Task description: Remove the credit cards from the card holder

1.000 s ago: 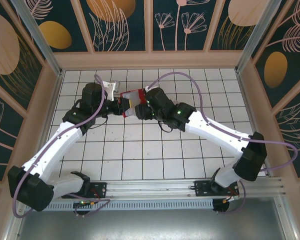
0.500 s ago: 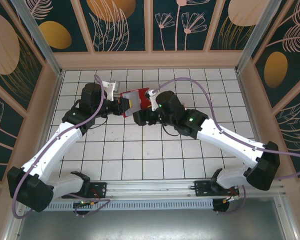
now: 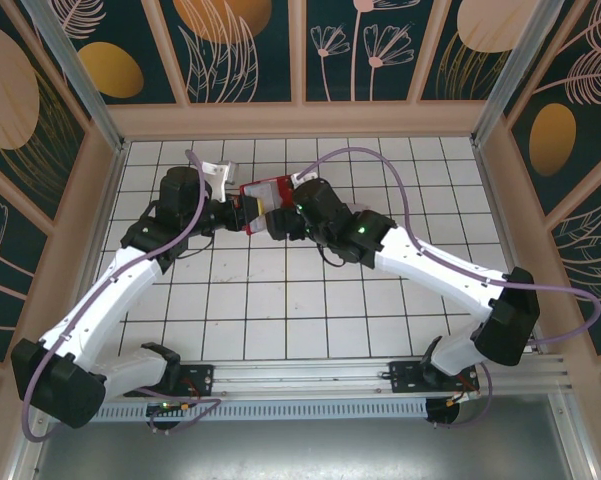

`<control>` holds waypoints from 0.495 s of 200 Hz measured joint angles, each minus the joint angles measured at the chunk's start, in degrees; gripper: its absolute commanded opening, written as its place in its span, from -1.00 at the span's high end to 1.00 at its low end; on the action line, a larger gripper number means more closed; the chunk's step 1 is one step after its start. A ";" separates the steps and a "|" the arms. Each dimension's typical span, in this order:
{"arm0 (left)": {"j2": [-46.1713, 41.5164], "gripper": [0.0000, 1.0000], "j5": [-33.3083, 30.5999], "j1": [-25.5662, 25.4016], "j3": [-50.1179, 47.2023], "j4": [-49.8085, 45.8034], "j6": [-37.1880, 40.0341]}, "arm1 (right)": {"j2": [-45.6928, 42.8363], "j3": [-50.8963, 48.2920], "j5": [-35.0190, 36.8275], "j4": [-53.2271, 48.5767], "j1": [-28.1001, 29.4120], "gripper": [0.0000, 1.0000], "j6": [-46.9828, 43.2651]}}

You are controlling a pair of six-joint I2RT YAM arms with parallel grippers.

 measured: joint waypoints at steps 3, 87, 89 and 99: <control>0.00 1.00 0.04 0.00 0.00 0.00 0.00 | -0.09 0.00 0.61 -0.39 -0.07 -0.68 0.26; -3.72 1.00 8.48 0.00 -2.51 6.58 1.38 | -17.03 -2.99 7.45 -8.74 -8.02 -0.49 3.58; -3.78 1.00 8.96 0.00 -2.51 6.88 1.53 | -17.77 -3.28 6.82 -8.46 -8.17 -0.48 3.26; -4.09 1.00 10.93 0.00 -2.54 8.02 2.10 | -21.62 -5.07 2.99 -6.32 -8.81 -0.40 2.84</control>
